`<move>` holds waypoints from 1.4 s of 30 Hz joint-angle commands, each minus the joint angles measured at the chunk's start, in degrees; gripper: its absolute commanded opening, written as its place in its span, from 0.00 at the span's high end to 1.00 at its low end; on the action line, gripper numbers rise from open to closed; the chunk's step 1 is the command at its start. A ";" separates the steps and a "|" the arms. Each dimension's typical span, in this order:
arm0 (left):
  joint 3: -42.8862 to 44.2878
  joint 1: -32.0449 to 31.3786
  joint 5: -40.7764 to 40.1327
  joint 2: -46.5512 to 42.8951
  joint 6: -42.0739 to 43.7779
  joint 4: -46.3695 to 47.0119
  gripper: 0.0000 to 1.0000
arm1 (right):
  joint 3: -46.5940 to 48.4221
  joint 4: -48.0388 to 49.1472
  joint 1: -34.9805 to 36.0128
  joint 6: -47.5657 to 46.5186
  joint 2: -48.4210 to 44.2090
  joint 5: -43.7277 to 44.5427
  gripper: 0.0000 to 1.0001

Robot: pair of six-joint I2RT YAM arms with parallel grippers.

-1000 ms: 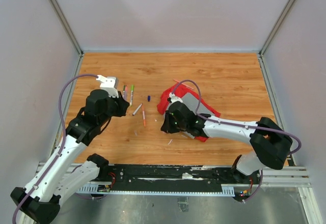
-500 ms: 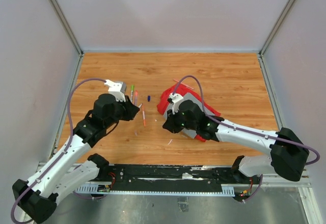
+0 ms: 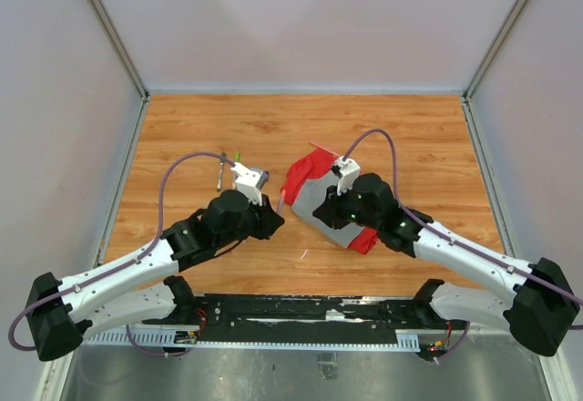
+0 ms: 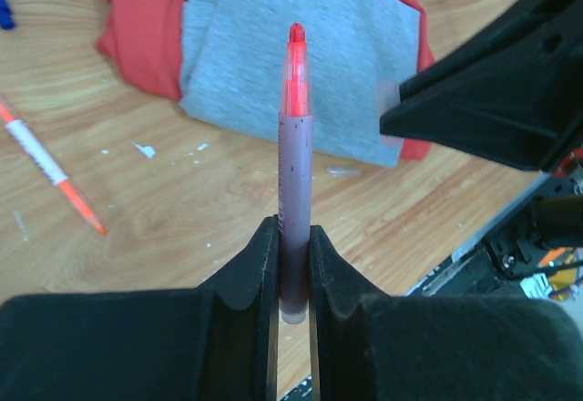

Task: Insert the pens into the pen caps
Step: Insert the pen cap onto the pen.

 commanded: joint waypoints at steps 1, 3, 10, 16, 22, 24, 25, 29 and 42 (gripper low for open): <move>-0.40 -4.38 -3.79 0.81 -1.25 6.41 1.00 | -2.97 0.03 -3.61 1.89 -4.96 0.01 0.99; -0.52 -6.20 -4.90 1.27 -1.12 7.52 1.00 | -4.66 0.13 -4.62 3.61 -7.54 1.34 0.99; -0.66 -12.68 -9.31 2.47 0.14 11.53 1.00 | -9.42 3.77 -5.04 11.89 -16.53 9.79 0.99; -0.84 -16.11 -9.17 3.56 1.34 14.99 1.00 | -11.32 12.21 -5.05 16.74 -19.27 10.45 1.00; -1.72 -18.16 -7.54 4.05 2.39 17.94 1.00 | -12.21 18.97 -5.12 19.88 -18.63 7.04 1.00; -1.72 -18.53 -7.39 4.18 2.57 18.49 0.99 | -12.49 21.15 -5.16 20.69 -18.32 5.80 0.99; -1.77 -18.68 -7.39 4.36 2.79 18.61 0.99 | -12.65 22.13 -5.21 21.13 -18.24 5.39 0.99; -2.27 -19.56 -6.15 4.04 4.61 20.51 0.99 | -14.18 31.57 -5.17 22.62 -17.66 2.17 0.99; -4.01 -19.97 -4.69 2.28 5.77 22.49 1.00 | -14.46 42.16 -5.09 24.59 -15.50 -3.57 0.99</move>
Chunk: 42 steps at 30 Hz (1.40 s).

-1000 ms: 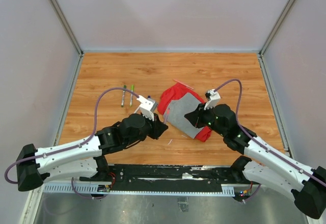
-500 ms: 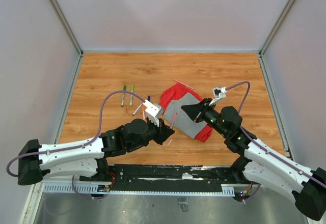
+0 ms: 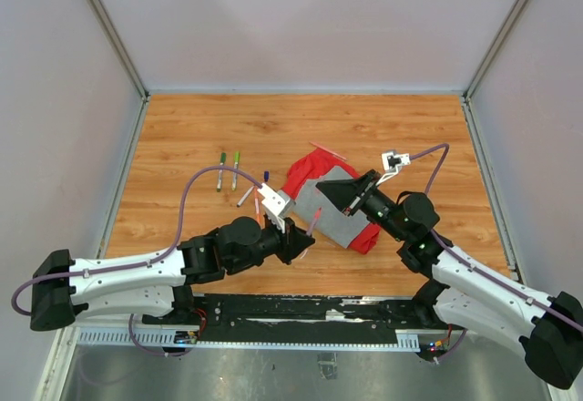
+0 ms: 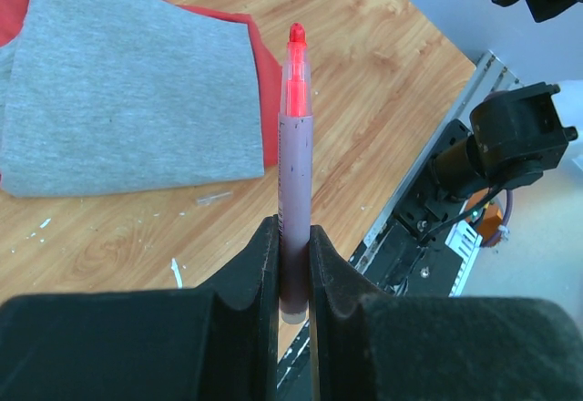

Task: Insert the pens into the pen caps
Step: Insert the pen cap onto the pen.

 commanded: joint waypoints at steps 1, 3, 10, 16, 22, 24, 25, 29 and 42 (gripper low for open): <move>-0.60 -0.54 -0.82 -1.65 0.61 2.52 1.00 | -0.60 5.19 -0.67 1.14 -0.57 -2.23 0.99; -0.73 -0.54 -2.09 -2.21 0.07 2.26 0.99 | -1.29 4.74 -0.62 1.55 -1.22 -1.88 0.99; -0.76 -0.55 -3.80 -2.90 -0.10 2.14 1.00 | -2.95 5.05 -0.62 4.32 -2.79 -1.29 0.99; -0.70 -0.56 -4.27 -2.58 -0.44 2.06 0.99 | -3.94 6.74 -0.62 5.57 -2.65 -2.41 0.99; -0.53 -0.54 -4.58 -2.52 -0.37 1.96 0.99 | -4.23 6.75 -0.62 5.84 -3.05 -3.10 0.99; -0.44 -0.54 -4.58 -2.37 -0.34 1.83 0.99 | -4.25 6.71 -0.65 5.87 -2.98 -3.25 0.99; -0.37 -0.54 -4.58 -2.28 -0.34 1.87 1.00 | -4.31 6.67 -0.60 5.90 -2.96 -3.39 0.99; -0.33 -0.54 -4.58 -2.07 -0.41 1.87 1.00 | -4.37 6.71 -0.64 5.93 -2.87 -3.77 0.99; -0.05 -0.54 -4.76 -2.06 -0.26 1.46 1.00 | -4.23 5.70 -0.65 5.59 -2.26 -5.91 0.99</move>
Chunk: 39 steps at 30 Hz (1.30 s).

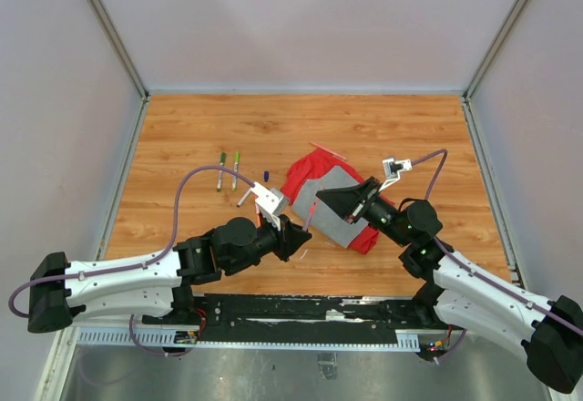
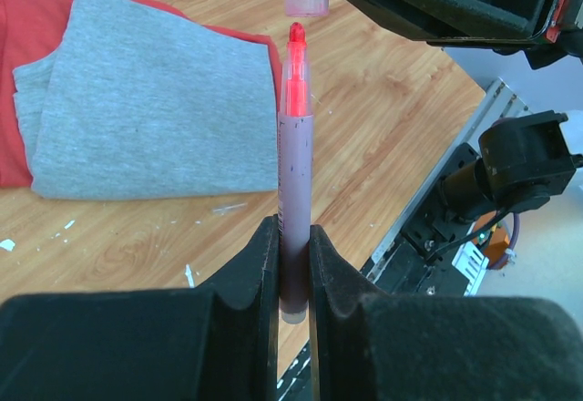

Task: Insert the pens into the pen caps
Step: Insert the pen cap onto the pen.

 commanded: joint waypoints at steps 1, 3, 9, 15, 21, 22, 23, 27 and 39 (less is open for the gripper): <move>0.47 -0.50 -1.15 0.11 0.18 1.44 1.00 | -0.36 1.46 -0.67 -0.01 -0.13 -2.14 0.99; 0.53 -0.53 -1.26 0.11 0.18 1.44 0.99 | -0.37 1.45 -0.65 -0.02 0.01 -2.52 0.99; 0.73 -0.51 -1.29 0.32 0.27 1.33 0.99 | -0.10 1.34 -0.58 0.05 0.99 -4.19 0.99; 1.05 -0.50 -1.73 0.33 0.07 1.56 1.00 | -0.53 1.44 -0.34 0.34 1.38 -4.94 0.99; 3.08 -0.51 -1.91 0.82 0.27 2.37 1.00 | -0.97 2.26 0.93 0.46 2.33 -4.51 0.99; 3.48 -0.55 -1.97 1.10 0.27 2.52 0.99 | -1.04 2.69 1.21 0.64 2.67 -4.42 0.99; 3.86 -0.50 -2.10 1.39 0.19 2.66 0.99 | -1.11 3.21 1.67 0.80 3.01 -4.41 0.99; 4.86 -0.50 -2.84 2.03 -0.70 3.59 1.00 | -1.39 5.08 2.76 1.59 4.43 -4.09 0.99; 4.05 -0.50 -5.59 0.15 -1.38 2.73 1.00 | -1.97 3.03 3.84 -0.02 2.76 -2.22 0.72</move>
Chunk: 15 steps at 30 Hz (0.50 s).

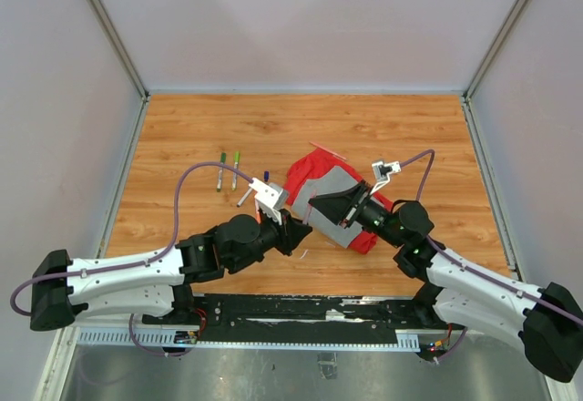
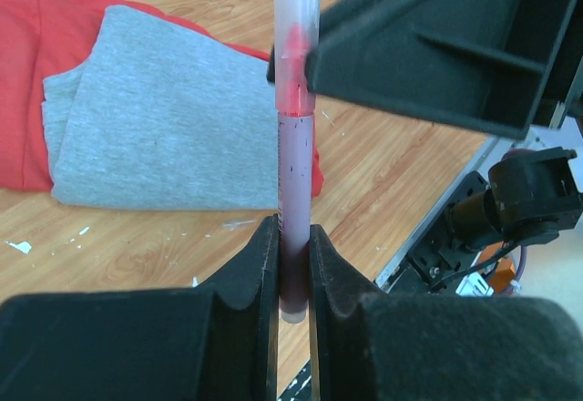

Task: Insert the pens into the pen caps
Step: Insert the pen cap onto the pen.

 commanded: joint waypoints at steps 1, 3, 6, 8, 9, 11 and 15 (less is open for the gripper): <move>1.89 -0.54 -1.77 -1.95 -0.11 2.70 1.00 | -0.84 -3.26 1.81 -1.64 -2.80 -0.45 0.68; 1.84 -0.50 -2.51 -2.47 -0.45 1.20 0.99 | -0.33 -7.21 1.79 -3.73 -4.99 1.00 0.54; 2.06 -0.52 -4.19 -3.55 -0.71 -1.09 1.00 | 0.33 -14.30 1.80 -6.74 -9.03 3.40 0.38; 1.89 -0.50 -4.97 -4.58 -0.88 -2.20 1.00 | 1.05 -19.76 1.81 -9.18 -11.92 5.33 0.34; 1.89 -0.50 -5.30 -5.06 -0.90 -2.64 1.00 | 1.68 -22.46 1.79 -10.45 -13.42 6.30 0.33; 1.80 -0.54 -5.77 -5.75 -0.92 -3.46 1.00 | 3.05 -28.54 1.79 -12.74 -16.10 9.07 0.31; 1.92 -0.50 -5.99 -5.83 -0.52 -4.50 1.00 | 7.16 -39.08 1.79 -18.05 -19.83 14.86 0.29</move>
